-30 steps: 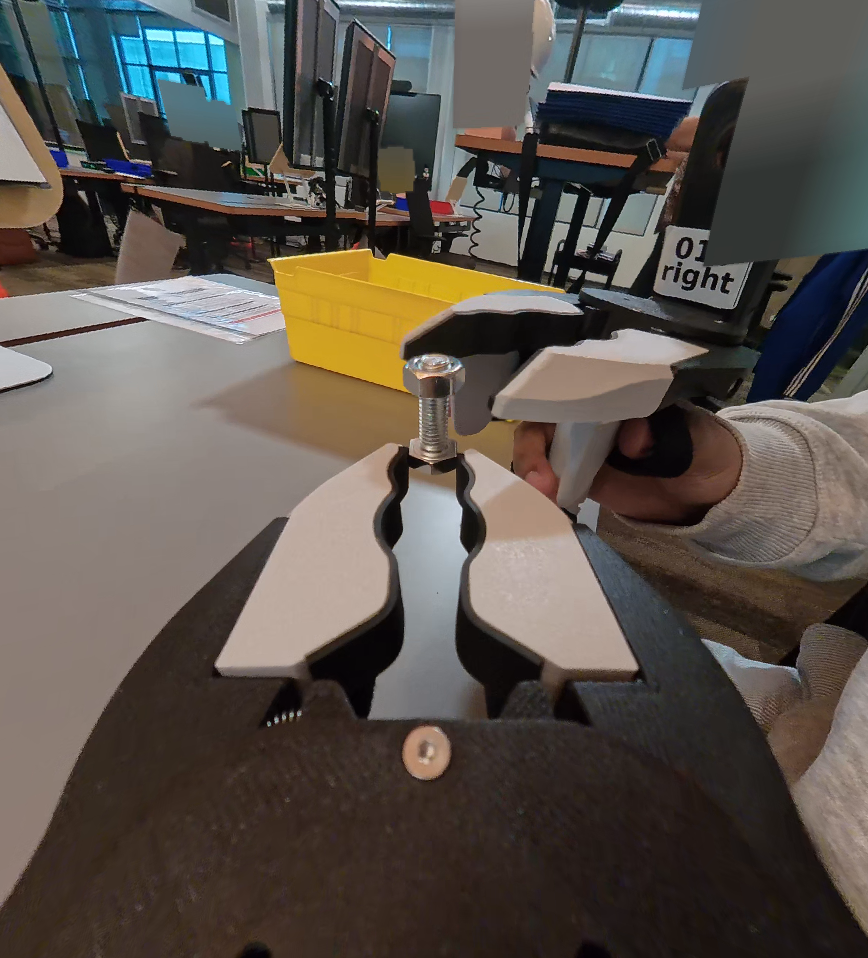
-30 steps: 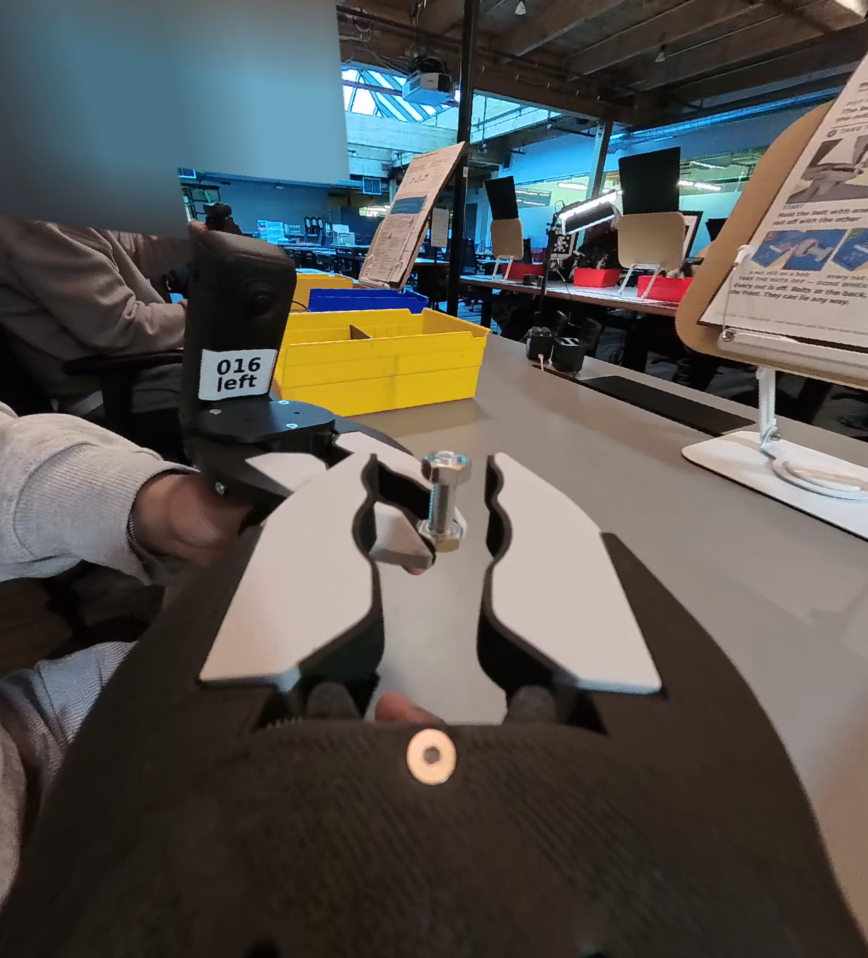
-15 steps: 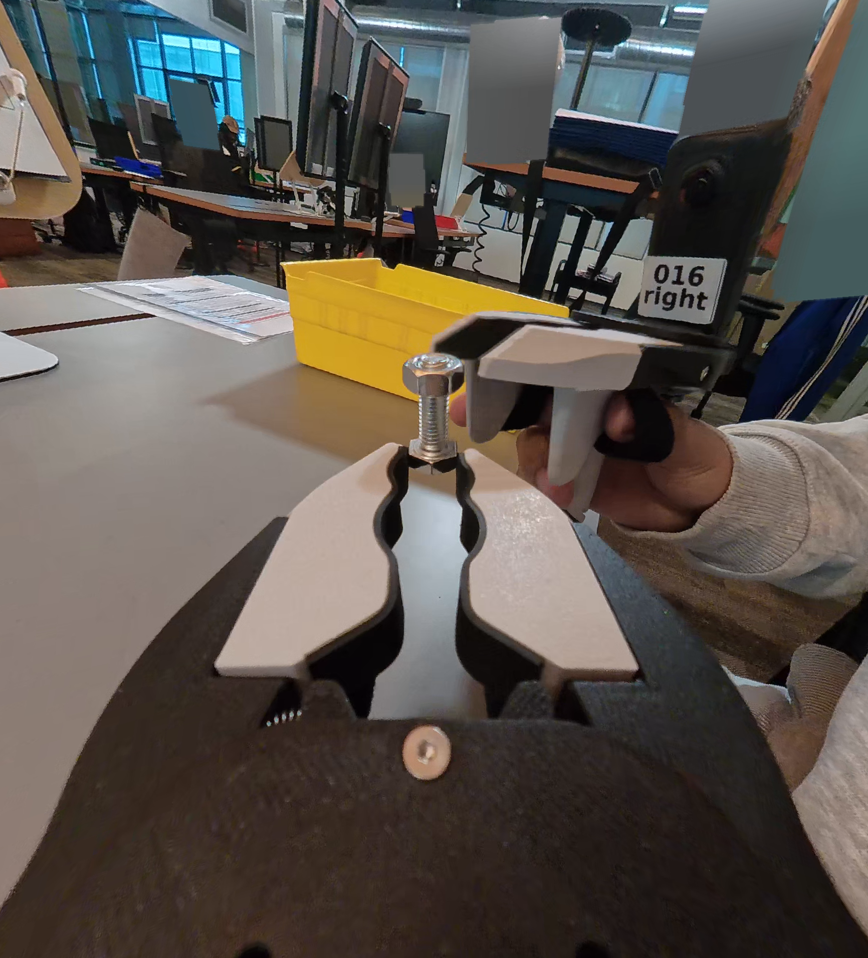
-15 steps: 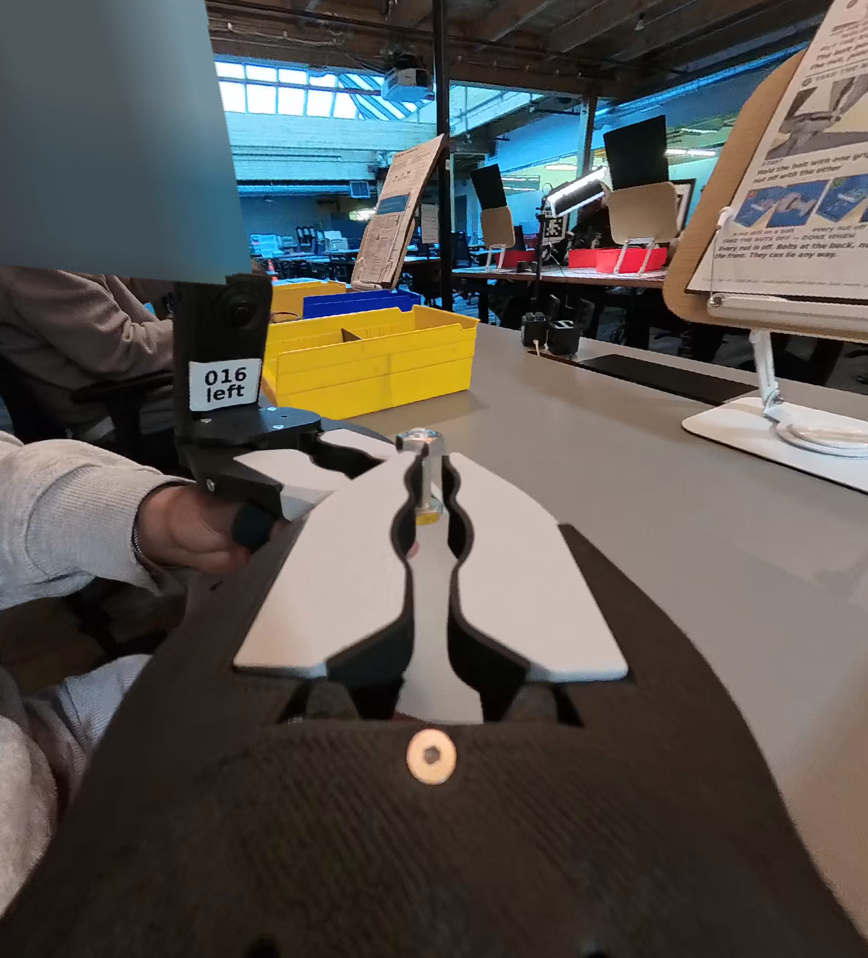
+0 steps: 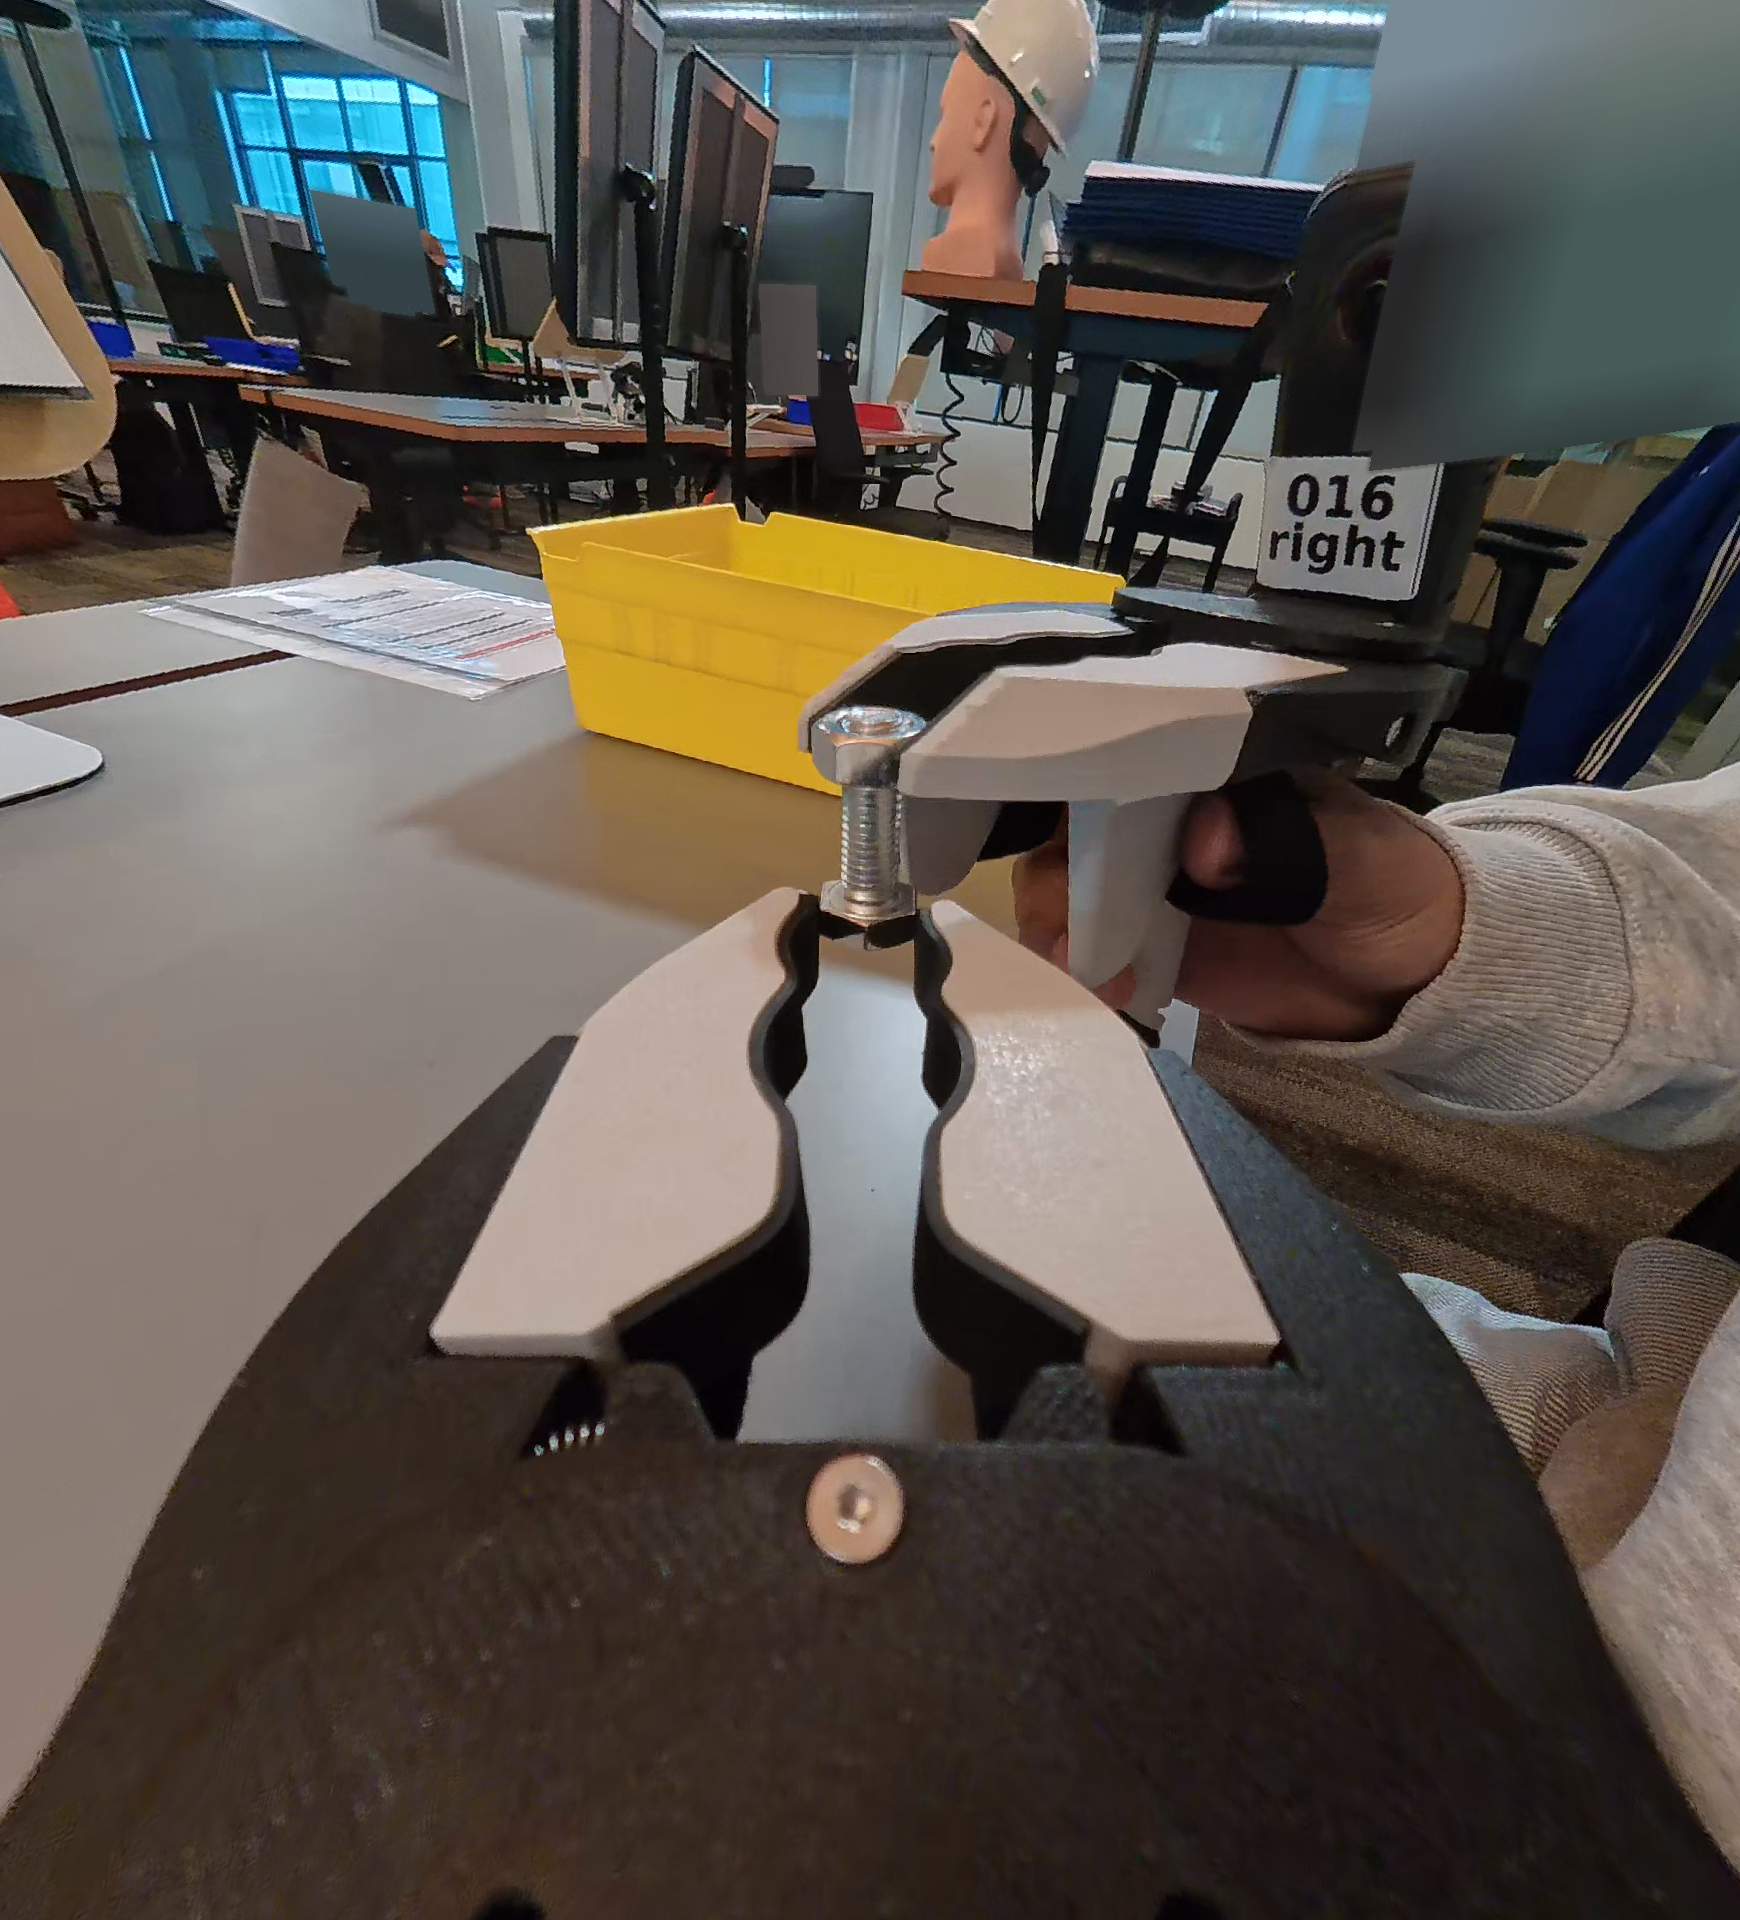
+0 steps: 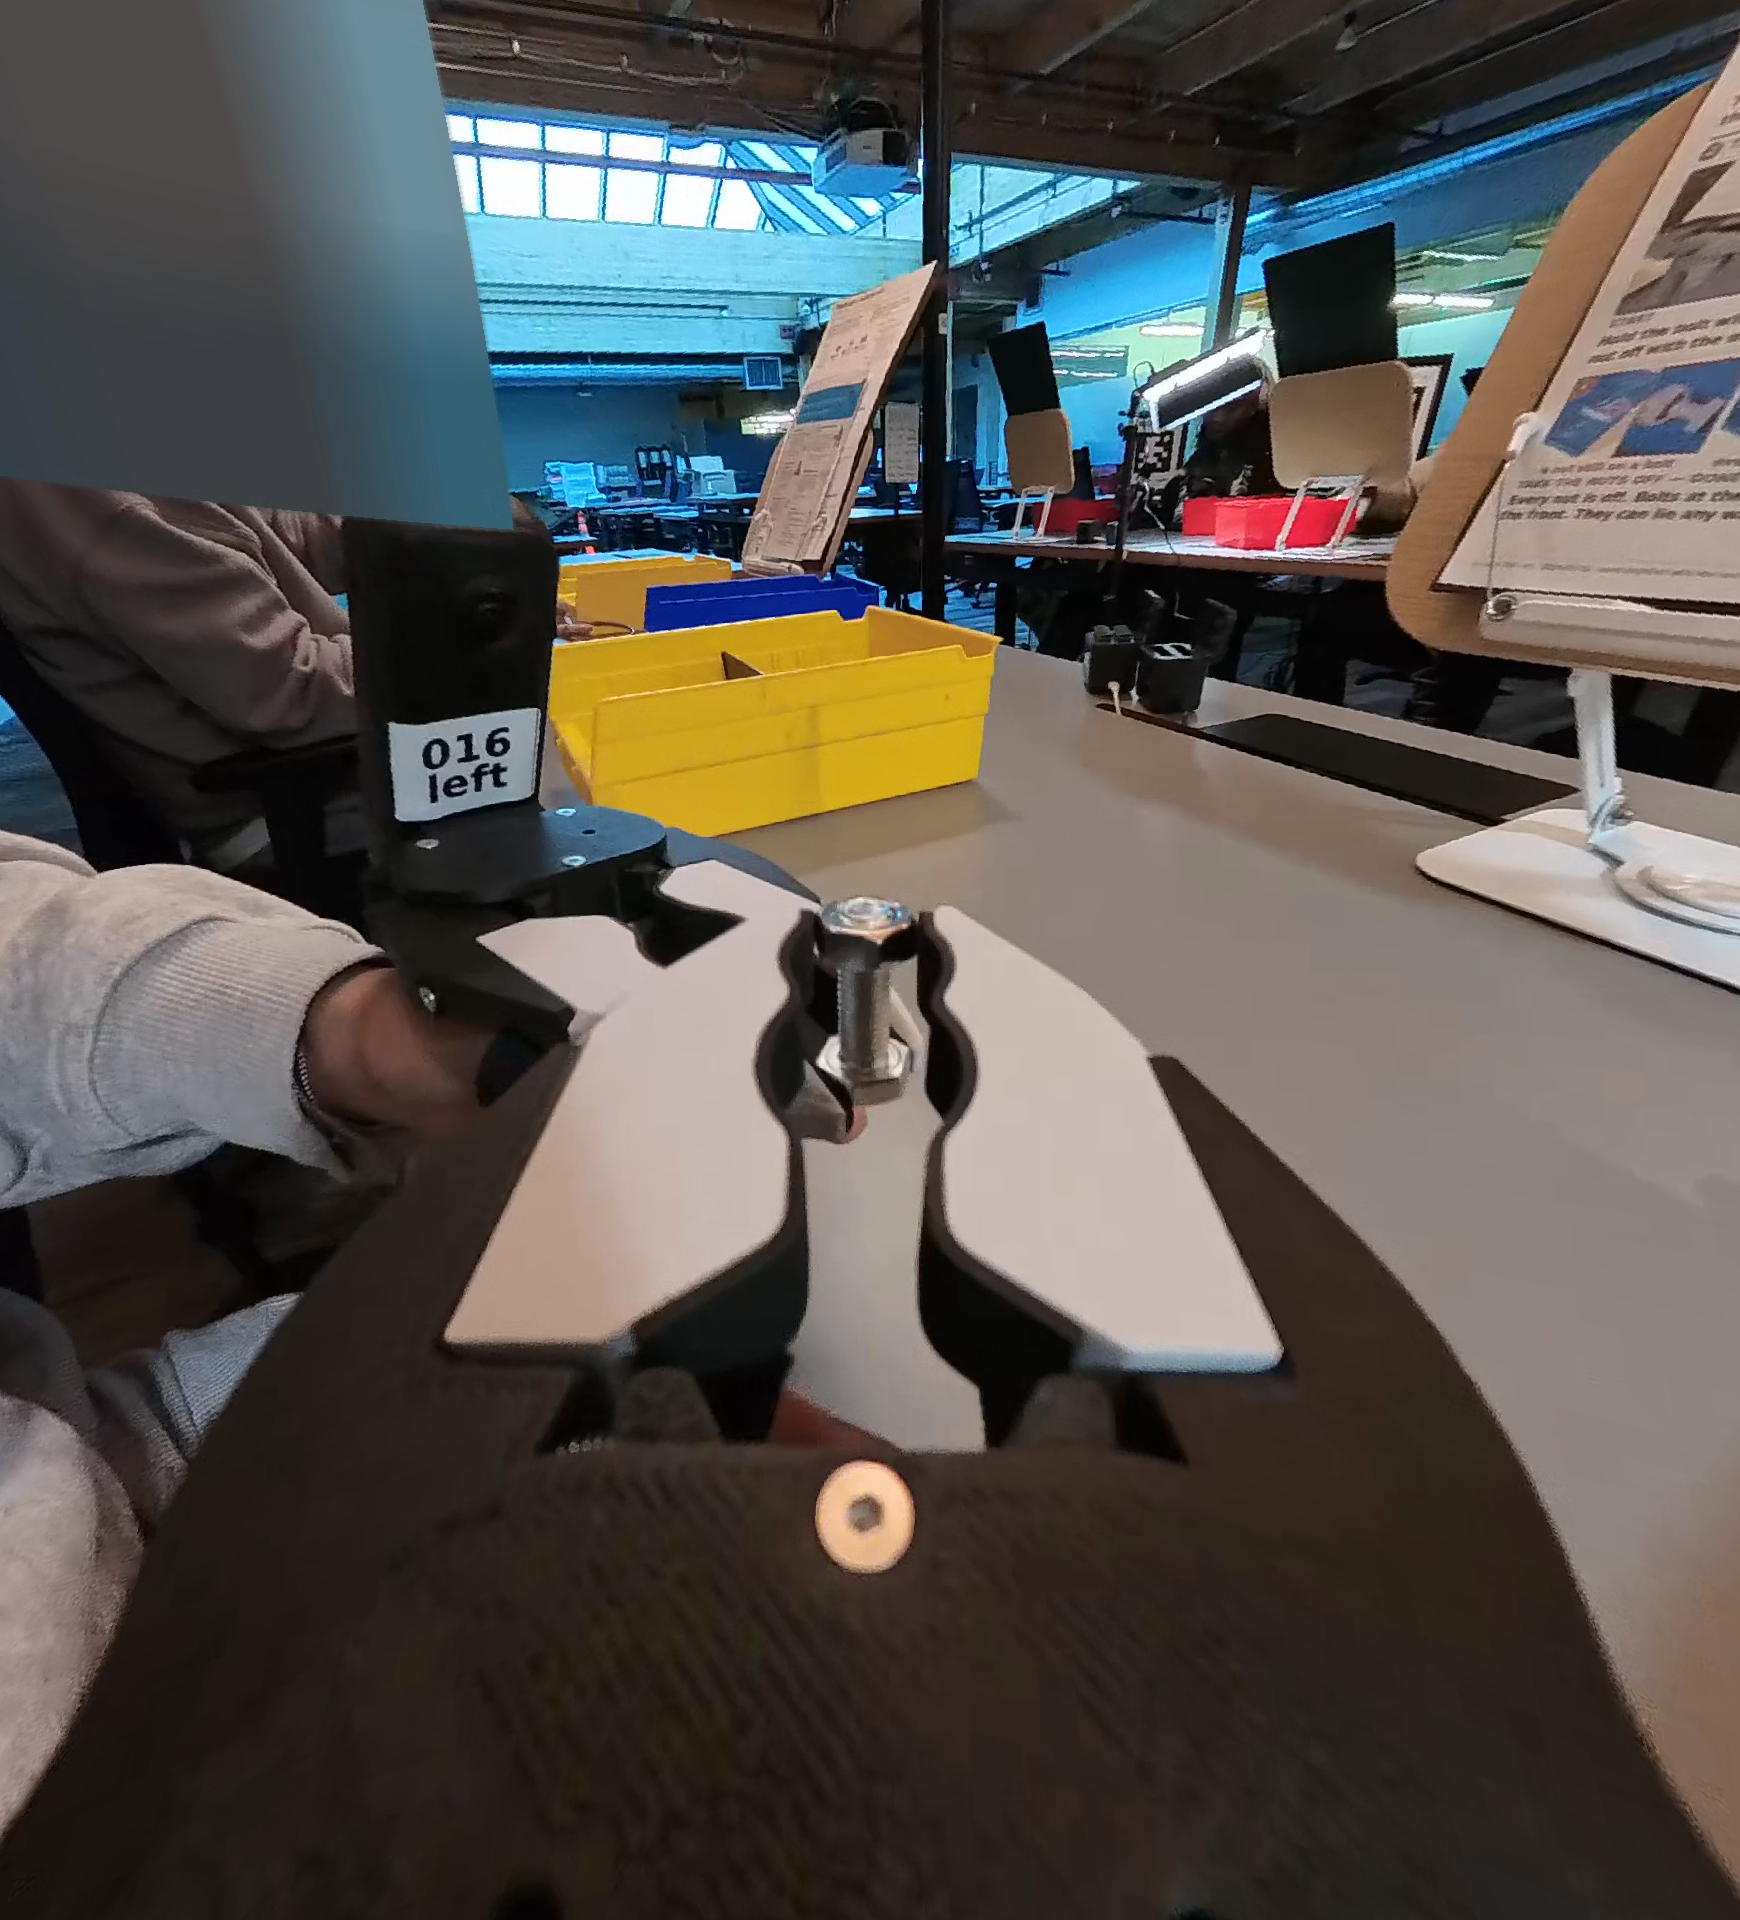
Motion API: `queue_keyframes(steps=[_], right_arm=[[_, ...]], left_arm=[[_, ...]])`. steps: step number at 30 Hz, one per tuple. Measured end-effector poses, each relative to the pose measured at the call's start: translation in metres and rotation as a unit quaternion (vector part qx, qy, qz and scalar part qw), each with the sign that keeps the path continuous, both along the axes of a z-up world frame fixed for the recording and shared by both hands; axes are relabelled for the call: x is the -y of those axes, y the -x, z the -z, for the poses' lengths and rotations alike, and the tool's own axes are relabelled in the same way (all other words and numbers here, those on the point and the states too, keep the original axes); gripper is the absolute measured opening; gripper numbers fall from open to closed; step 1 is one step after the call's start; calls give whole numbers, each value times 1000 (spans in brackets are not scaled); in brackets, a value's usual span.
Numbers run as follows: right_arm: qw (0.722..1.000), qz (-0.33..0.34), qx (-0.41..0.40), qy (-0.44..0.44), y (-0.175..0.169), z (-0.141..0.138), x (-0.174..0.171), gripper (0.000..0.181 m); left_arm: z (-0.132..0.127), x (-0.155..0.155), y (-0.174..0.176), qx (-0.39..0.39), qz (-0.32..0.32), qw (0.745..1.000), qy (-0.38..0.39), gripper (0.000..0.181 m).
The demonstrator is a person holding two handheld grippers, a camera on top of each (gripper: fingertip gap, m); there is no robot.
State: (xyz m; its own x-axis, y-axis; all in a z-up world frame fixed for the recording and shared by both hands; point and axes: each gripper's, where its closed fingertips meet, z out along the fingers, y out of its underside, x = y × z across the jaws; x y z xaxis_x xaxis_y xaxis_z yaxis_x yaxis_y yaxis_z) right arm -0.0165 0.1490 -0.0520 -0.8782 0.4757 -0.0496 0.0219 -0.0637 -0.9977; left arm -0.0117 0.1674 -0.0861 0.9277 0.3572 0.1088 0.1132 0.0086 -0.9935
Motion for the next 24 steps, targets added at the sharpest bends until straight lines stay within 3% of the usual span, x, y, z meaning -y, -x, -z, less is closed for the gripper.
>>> queue_keyframes(steps=[24], right_arm=[[1000, 9, 11, 11, 4, 0, -2, 23]], left_arm=[[-1, 5, 6, 22, -9, 1000, -19, 18]])
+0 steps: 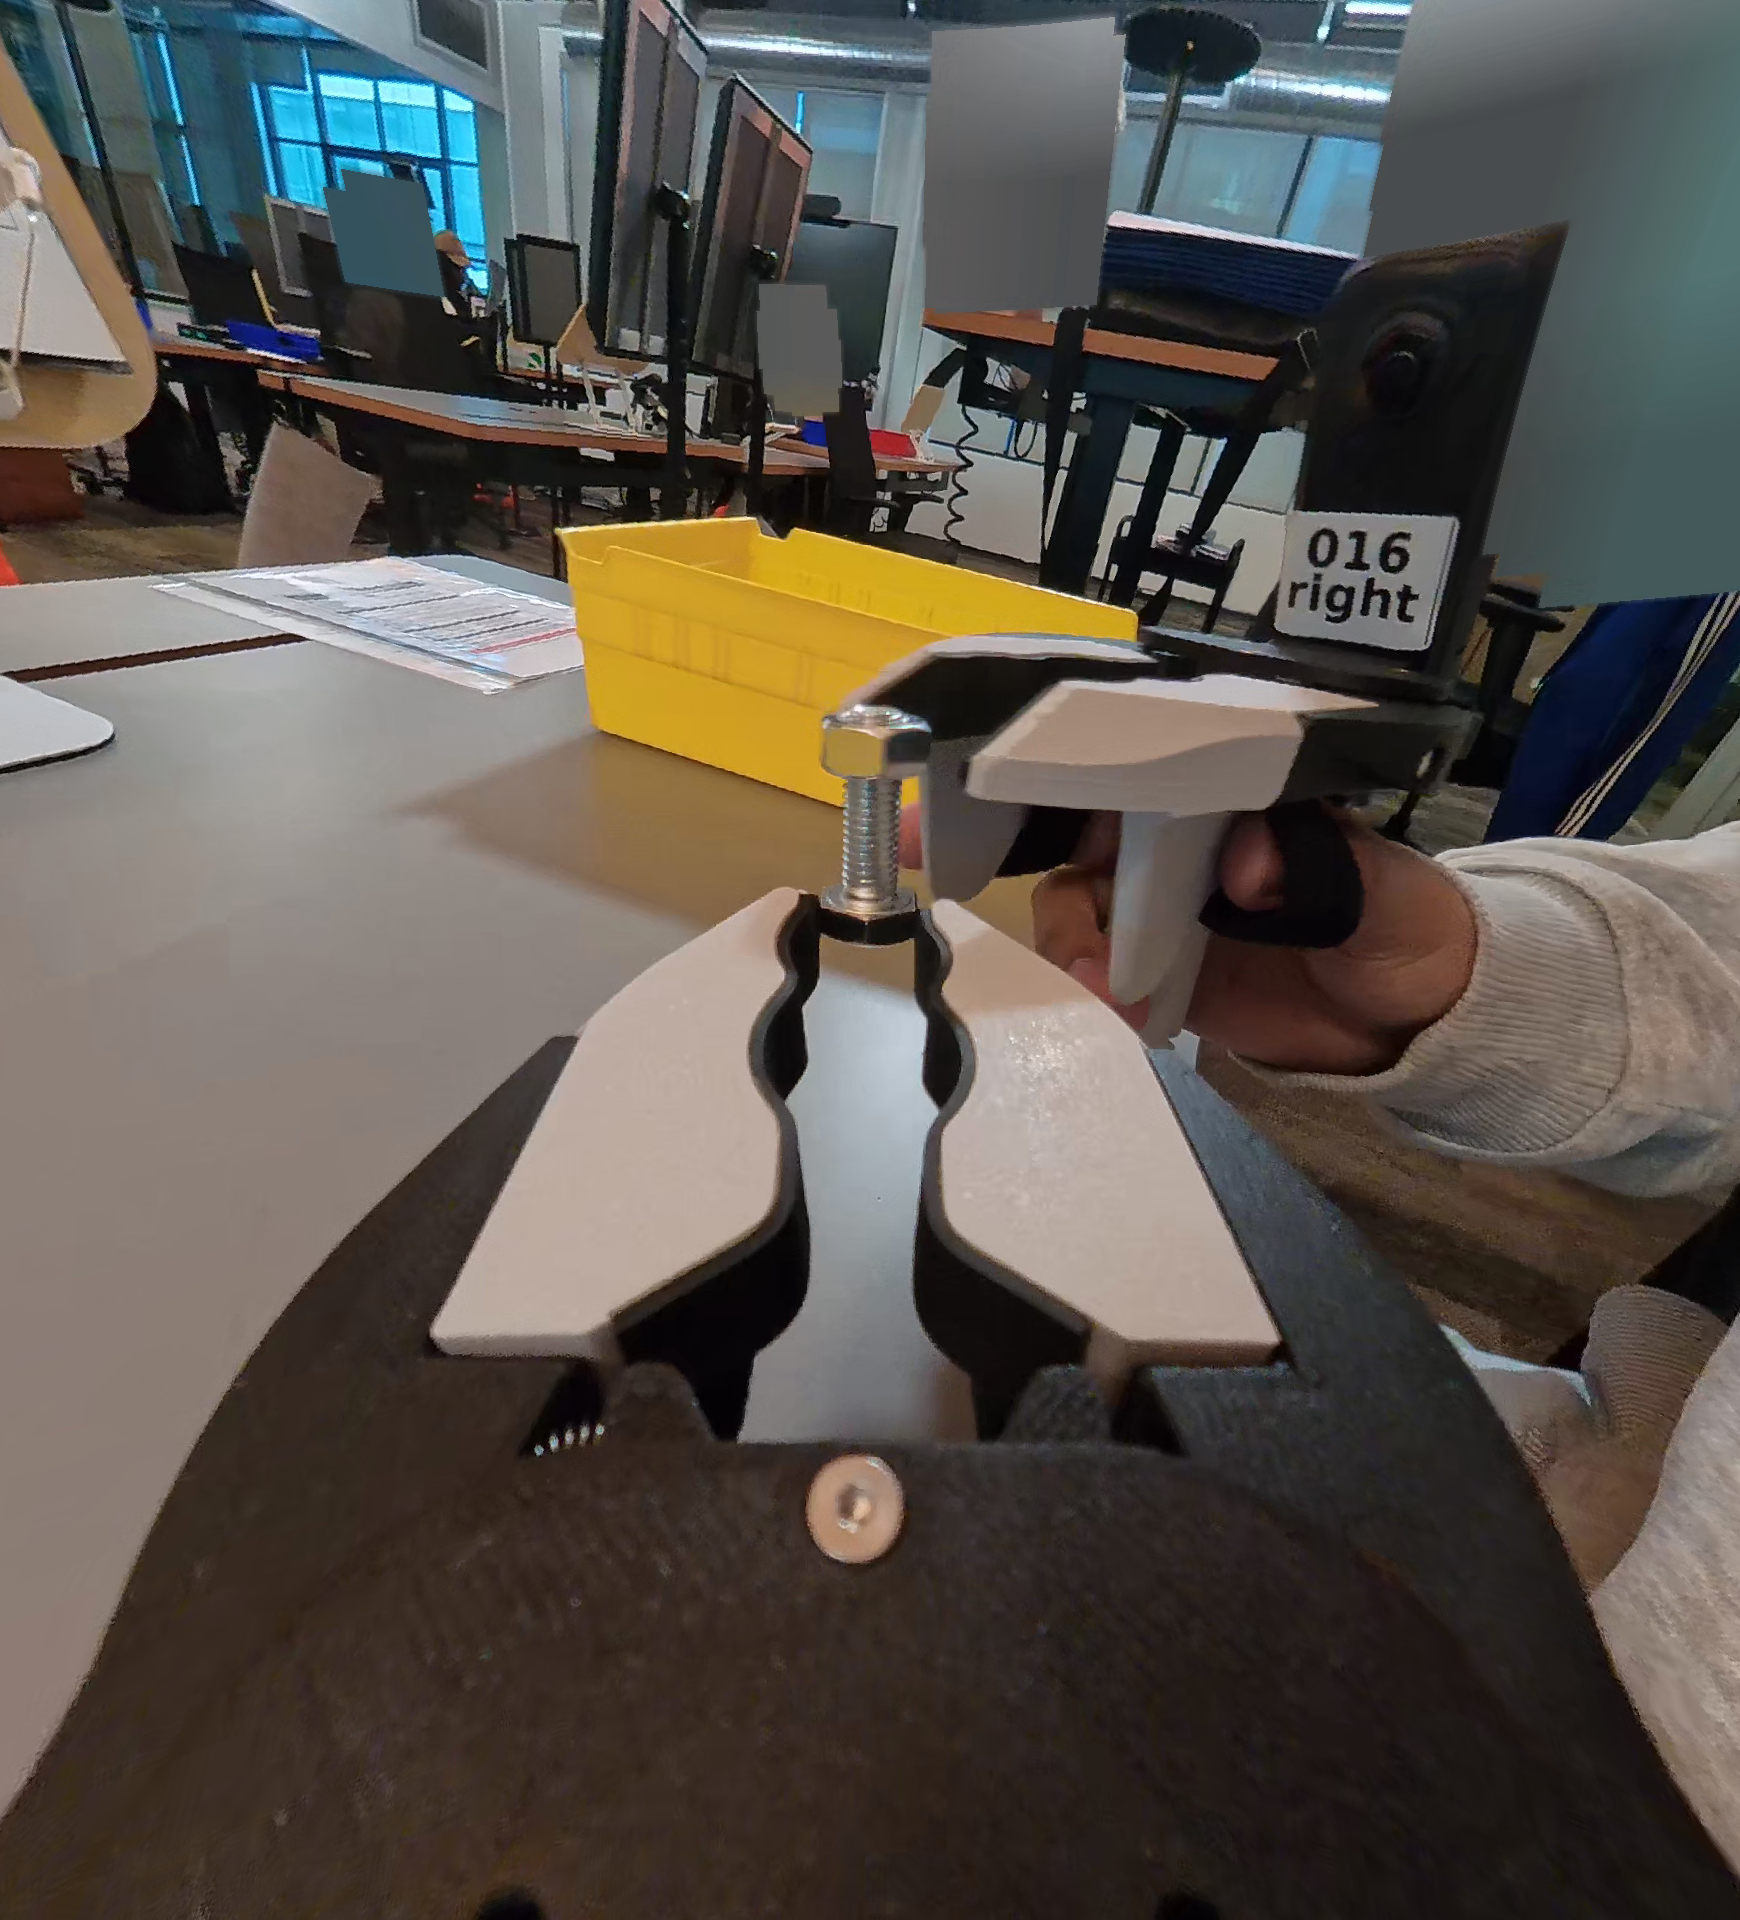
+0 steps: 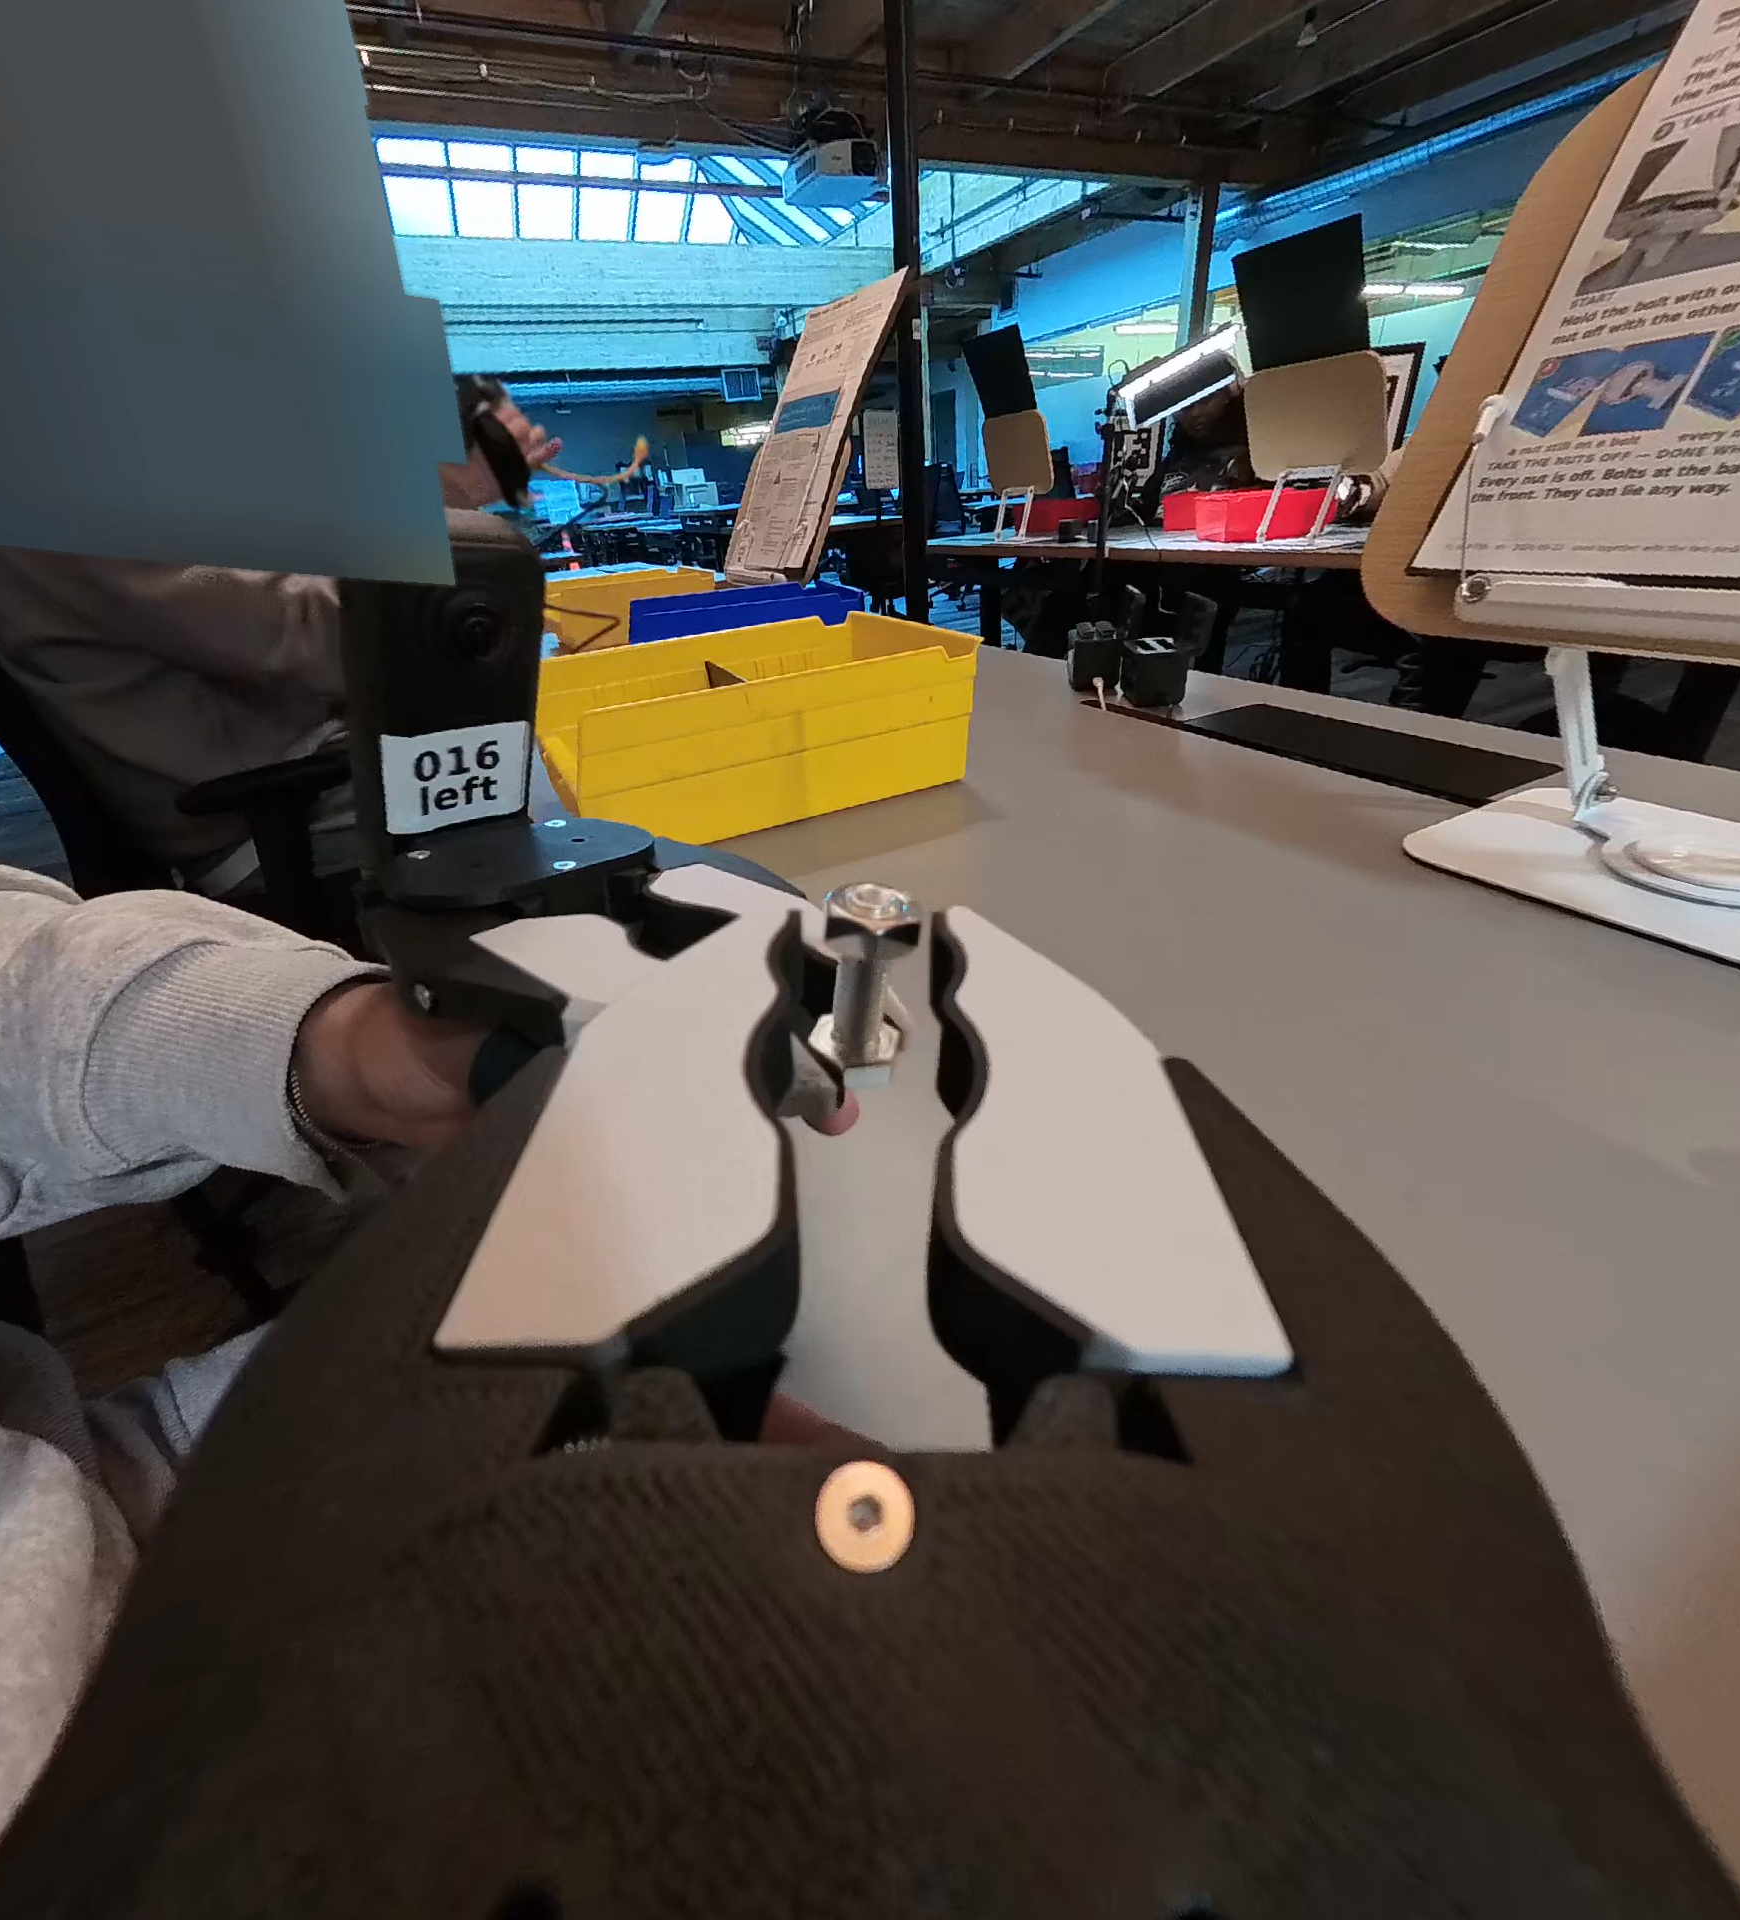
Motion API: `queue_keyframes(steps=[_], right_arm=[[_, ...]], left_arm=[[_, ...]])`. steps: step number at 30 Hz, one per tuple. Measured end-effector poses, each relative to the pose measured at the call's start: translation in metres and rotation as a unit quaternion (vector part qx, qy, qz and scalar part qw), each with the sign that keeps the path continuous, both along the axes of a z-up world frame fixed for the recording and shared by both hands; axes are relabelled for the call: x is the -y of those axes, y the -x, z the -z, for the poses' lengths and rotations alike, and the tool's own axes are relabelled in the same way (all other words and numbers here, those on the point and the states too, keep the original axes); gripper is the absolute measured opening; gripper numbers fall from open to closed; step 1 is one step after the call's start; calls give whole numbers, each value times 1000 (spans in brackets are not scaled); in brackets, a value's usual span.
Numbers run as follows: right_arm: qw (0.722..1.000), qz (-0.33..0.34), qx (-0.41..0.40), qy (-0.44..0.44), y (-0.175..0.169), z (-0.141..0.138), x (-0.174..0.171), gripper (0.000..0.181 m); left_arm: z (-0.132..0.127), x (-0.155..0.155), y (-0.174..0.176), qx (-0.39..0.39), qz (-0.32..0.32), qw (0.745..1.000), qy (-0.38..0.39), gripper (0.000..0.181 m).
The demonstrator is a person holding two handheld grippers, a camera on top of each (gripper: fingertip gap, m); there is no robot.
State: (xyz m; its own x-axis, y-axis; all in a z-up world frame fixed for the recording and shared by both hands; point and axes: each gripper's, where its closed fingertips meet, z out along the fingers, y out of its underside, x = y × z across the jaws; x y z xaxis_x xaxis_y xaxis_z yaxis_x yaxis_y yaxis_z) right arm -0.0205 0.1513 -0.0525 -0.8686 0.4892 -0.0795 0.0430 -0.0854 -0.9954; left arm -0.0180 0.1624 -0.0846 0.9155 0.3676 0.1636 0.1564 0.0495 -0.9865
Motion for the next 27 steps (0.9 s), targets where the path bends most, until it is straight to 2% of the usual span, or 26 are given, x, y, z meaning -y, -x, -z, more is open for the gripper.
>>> queue_keyframes(steps=[3, 7, 9, 15, 16, 18, 23, 27], right_arm=[[1000, -8, 2, 9, -2, -2, 1, 26], [999, -27, 17, 9, -7, -3, 1, 8], [999, -20, 24, 10, -5, -2, 0, 8], [1000, 4, 1, 15, 2, -4, -2, 37], [1000, -2, 6, 10, 0, -2, 0, 35], [999, -11, 34, 7, -2, -1, -1, 17], [994, -35, 91, 42, -2, -1, -7, 17], [995, -33, 85, 43, -2, -1, -6, 17]], left_arm=[[0, 4, 5, 17, -9, 1000, -11, 18], [0, 6, 8, 25, -16, 999, -16, 18], [0, 4, 6, 18, -13, 1000, -10, 18], [1, -2, -2, -7, 0, 1000, 11, 18], [1, -2, -2, -9, 2, 1000, 12, 18], [1, -3, -4, -14, 5, 1000, 12, 18], [1, -3, -3, -14, 2, 1000, 11, 18], [1, -3, -3, -13, 2, 1000, 12, 18]])
